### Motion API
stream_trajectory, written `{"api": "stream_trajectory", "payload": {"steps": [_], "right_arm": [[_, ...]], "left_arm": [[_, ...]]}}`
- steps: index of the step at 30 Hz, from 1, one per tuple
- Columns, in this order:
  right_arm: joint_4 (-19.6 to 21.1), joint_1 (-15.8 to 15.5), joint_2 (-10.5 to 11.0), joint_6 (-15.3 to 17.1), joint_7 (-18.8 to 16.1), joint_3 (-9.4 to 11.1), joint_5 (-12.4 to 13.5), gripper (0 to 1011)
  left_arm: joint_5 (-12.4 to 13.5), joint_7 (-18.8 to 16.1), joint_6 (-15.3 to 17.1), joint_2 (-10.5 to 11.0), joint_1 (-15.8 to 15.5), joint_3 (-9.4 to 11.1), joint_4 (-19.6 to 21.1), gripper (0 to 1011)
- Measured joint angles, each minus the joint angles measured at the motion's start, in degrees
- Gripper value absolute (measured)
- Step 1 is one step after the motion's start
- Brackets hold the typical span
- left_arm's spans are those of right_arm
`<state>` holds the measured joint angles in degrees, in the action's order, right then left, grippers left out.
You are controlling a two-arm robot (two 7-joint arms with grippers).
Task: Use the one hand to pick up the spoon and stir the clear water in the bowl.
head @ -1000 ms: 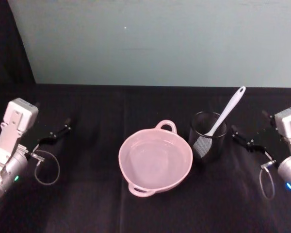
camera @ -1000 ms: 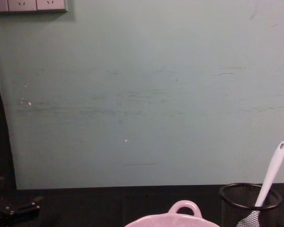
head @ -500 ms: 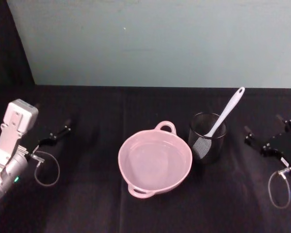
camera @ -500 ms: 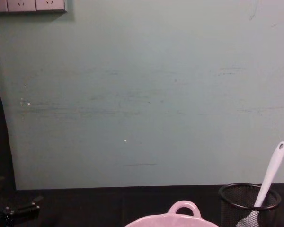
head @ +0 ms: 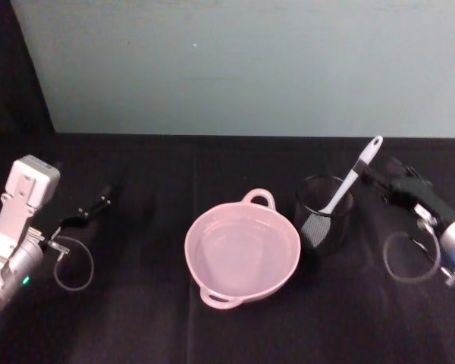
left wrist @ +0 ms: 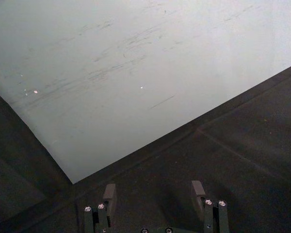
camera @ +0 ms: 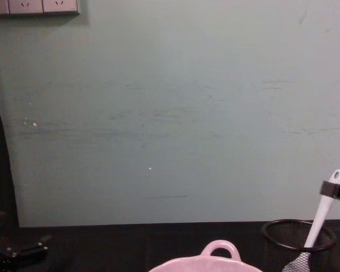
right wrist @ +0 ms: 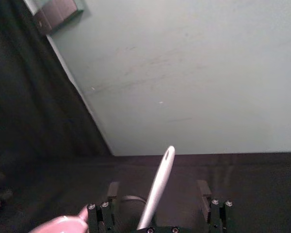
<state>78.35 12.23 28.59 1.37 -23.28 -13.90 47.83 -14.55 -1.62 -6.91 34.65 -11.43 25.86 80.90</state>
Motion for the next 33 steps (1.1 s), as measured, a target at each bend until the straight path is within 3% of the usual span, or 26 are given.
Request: {"api": "stream_trajectory", "payload": {"steps": [5,9,14,20,33], "right_arm": [[-7.16,5.74,-3.17,5.85,-3.99,-0.04,6.68,1003],[-11.11,8.6,-4.35,8.45,-6.49,-0.36,9.67,1003],[-14.07,10.74,-5.36,10.69,-9.03,-0.47,13.24,911],[-13.59,10.65,-5.04,10.91,-8.91,-0.82,14.37,739],[-11.35,8.67,-2.56,8.46,-7.49,-2.23,14.25,316]], "left_arm": [[0.0,0.0,0.0,0.0,0.0,0.0,0.0,1005],[0.0,0.0,0.0,0.0,0.0,0.0,0.0,1005],[0.0,0.0,0.0,0.0,0.0,0.0,0.0,1005],[0.0,0.0,0.0,0.0,0.0,0.0,0.0,1005],[0.0,0.0,0.0,0.0,0.0,0.0,0.0,1005]]}}
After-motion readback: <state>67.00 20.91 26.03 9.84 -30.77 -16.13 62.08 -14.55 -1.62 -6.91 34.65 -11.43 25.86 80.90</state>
